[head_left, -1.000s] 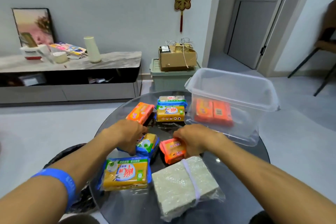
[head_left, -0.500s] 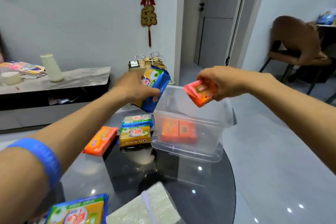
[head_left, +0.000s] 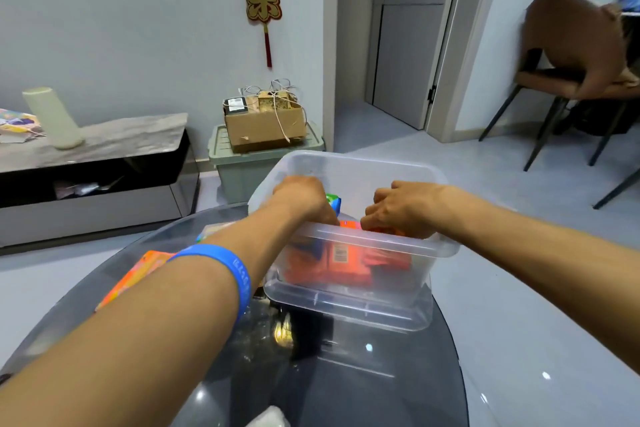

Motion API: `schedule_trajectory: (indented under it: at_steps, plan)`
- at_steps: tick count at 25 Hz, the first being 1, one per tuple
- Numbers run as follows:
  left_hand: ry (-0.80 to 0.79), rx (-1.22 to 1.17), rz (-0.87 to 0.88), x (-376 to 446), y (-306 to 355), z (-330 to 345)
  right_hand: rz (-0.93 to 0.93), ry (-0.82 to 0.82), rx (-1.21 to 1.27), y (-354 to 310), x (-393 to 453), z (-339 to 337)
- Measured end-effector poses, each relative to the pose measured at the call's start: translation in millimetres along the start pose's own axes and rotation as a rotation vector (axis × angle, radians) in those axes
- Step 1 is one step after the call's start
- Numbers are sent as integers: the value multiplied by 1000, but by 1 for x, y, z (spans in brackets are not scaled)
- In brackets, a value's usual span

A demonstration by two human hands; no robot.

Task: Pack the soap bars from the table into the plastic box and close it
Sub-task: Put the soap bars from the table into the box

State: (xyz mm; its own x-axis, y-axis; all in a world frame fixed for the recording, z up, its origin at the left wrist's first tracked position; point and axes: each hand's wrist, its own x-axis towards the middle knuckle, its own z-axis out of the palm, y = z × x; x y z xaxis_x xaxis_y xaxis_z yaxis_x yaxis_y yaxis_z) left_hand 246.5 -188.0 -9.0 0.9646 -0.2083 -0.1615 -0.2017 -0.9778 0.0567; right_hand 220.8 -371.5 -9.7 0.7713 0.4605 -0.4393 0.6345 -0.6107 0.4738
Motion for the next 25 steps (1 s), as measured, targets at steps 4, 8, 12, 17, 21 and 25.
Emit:
schedule_trajectory:
  at_steps: [4, 8, 12, 17, 21, 25]
  plan:
    - [-110, 46, -21, 9, 2, 5, 75, -152, 238, -3, 2, 1]
    - [116, 86, 56, -4, 0, -1, 130, -128, 487, -14, -4, -6]
    - [563, -41, 127, -44, -19, -34, 217, 282, 605, -11, -31, -40]
    - [672, -122, 68, -121, -100, -44, 219, 706, 764, -59, -55, -106]
    - [398, -128, -124, -156, -173, -5, 71, 792, 838, -143, -48, -140]
    - [170, -124, -207, -163, -231, 50, -222, 536, 692, -261, -16, -144]
